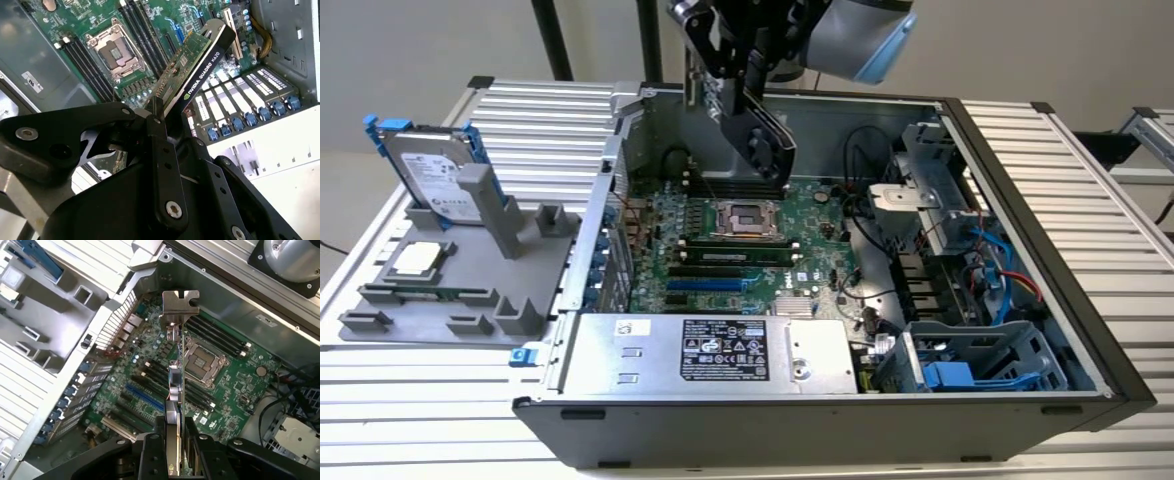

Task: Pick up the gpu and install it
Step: 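Insert the gpu into the slot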

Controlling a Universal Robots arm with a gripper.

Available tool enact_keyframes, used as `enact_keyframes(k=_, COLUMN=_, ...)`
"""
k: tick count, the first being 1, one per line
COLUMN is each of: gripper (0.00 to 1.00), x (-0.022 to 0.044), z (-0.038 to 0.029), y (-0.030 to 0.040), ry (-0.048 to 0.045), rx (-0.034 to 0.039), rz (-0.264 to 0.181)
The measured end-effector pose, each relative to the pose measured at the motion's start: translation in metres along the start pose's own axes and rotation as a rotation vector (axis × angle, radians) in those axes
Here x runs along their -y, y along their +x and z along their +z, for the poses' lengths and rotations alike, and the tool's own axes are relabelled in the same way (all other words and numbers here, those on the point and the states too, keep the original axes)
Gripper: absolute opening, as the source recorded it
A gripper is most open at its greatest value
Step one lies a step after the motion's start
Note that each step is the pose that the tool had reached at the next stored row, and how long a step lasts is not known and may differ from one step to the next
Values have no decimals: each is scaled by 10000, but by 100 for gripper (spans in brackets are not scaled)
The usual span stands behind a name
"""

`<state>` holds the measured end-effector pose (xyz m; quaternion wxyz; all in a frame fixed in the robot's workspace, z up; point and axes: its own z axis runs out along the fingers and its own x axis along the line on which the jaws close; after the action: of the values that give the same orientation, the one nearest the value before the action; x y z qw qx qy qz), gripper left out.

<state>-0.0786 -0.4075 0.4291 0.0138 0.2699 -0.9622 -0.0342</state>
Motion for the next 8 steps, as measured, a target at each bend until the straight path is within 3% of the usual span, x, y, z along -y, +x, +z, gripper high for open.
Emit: enact_keyframes(k=8, gripper=0, x=0, z=-3, y=0, ry=4, rx=-36, rz=-499)
